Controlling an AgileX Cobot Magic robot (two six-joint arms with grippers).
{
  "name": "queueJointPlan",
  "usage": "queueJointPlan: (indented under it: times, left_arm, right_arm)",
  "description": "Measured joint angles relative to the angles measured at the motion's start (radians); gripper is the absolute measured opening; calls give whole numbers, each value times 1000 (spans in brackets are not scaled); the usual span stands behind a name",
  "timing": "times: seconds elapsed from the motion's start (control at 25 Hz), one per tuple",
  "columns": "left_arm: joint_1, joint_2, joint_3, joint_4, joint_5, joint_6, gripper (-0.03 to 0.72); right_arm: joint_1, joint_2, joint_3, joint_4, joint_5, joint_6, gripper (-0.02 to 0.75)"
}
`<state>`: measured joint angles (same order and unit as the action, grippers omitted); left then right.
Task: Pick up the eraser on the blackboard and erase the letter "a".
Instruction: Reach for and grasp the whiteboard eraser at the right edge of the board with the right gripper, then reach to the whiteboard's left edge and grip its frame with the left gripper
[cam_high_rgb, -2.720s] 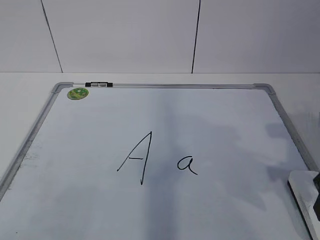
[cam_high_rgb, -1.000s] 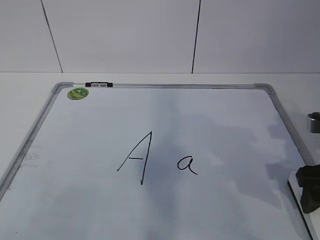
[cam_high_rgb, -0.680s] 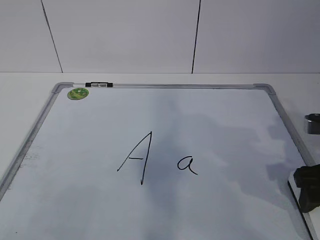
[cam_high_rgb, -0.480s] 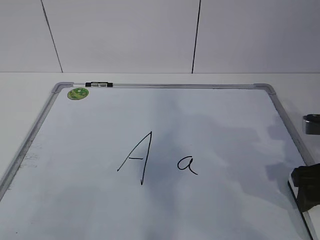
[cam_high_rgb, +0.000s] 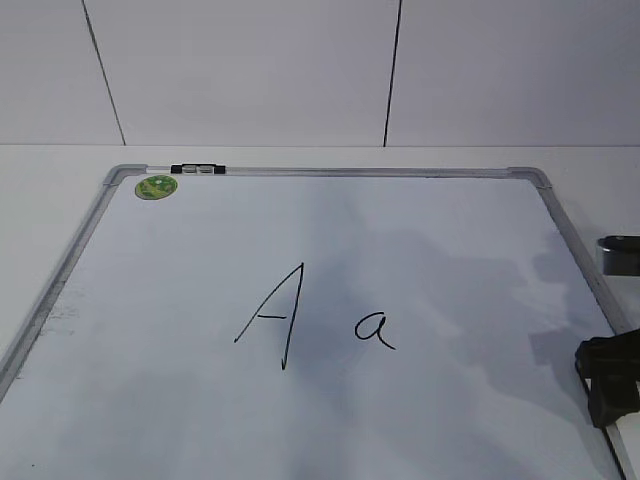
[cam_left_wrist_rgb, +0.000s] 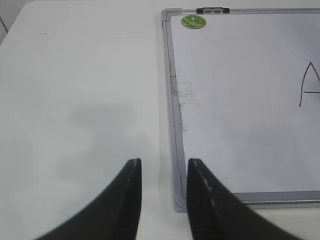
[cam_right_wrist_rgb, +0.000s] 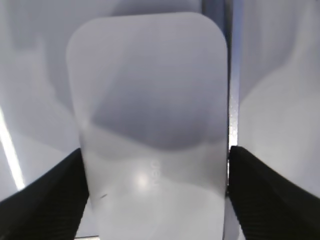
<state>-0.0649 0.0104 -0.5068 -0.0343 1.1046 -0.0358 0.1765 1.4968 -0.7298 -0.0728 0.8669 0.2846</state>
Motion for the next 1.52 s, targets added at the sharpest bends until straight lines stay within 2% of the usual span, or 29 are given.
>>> queueJointPlan:
  times: [0.32, 0.6, 1.52]
  left_arm:
    - [0, 0, 0, 0, 0, 0, 235]
    - [0, 0, 0, 0, 0, 0, 235]
    - [0, 0, 0, 0, 0, 0, 235]
  right_arm:
    - [0, 0, 0, 0, -6, 0, 663]
    - [0, 0, 0, 2, -8, 0, 593]
    - [0, 0, 0, -2, -10, 0, 586]
